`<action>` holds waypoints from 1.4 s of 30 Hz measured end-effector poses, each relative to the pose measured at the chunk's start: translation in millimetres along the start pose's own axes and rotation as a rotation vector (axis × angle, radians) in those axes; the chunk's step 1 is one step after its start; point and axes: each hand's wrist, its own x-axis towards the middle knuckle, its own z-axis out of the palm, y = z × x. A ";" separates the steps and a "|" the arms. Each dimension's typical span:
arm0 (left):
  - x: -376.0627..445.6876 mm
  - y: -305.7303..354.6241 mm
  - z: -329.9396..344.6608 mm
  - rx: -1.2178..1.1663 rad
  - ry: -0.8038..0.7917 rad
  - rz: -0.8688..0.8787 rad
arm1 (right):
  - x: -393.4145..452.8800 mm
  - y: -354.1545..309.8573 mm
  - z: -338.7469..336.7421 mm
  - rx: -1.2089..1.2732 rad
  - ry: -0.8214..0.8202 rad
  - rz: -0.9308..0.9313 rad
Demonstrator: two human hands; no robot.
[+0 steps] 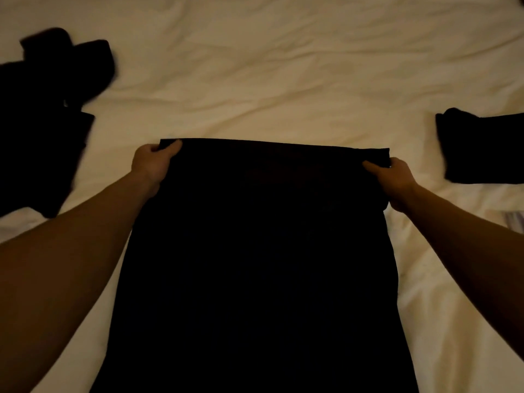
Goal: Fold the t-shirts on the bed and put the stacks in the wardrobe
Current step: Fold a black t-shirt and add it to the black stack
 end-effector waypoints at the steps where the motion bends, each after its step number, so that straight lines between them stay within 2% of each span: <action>1: 3.5 1.2 2.3 -0.022 -0.002 -0.033 | 1.5 -0.2 -0.3 0.010 0.000 0.015; 5: -3.1 5.6 4.7 -0.089 -0.059 0.016 | -7.6 1.0 -5.8 0.125 -0.008 0.016; 9: -30.1 15.9 -6.2 -0.035 0.027 0.190 | -27.5 -6.1 -16.8 0.231 0.003 -0.040; 12: -60.2 15.9 -14.2 -0.052 0.039 0.304 | -53.3 -4.5 -27.5 0.265 -0.038 -0.097; 15: -93.1 3.5 -31.2 -0.034 0.025 0.440 | -85.6 6.6 -40.6 0.291 -0.011 -0.167; 21: -152.4 -45.5 -76.2 0.266 -0.031 0.619 | -156.7 55.1 -49.6 0.335 0.011 -0.243; 26: -186.1 -115.9 -97.3 0.381 -0.103 0.682 | -200.2 105.4 -50.0 0.323 -0.056 -0.118; 30: -201.4 -165.9 -98.4 0.354 -0.183 0.514 | -213.4 127.9 -37.2 0.316 -0.056 -0.025; 32: -204.4 -172.6 -92.4 0.369 -0.152 0.500 | -214.0 132.9 -33.1 0.258 -0.019 0.005; 34: -208.4 -172.2 -85.6 0.340 -0.094 0.407 | -217.0 130.8 -34.2 0.239 -0.018 0.018; 38: -204.8 -155.7 -74.5 -0.071 0.027 0.083 | -211.8 123.0 -39.0 0.398 0.037 0.088; 39: -196.4 -146.9 -73.5 -0.109 0.043 0.015 | -207.8 120.1 -39.7 0.388 0.057 0.100; 42: -165.1 -131.5 -70.0 0.001 0.011 -0.113 | -185.6 117.5 -37.0 0.135 0.029 0.166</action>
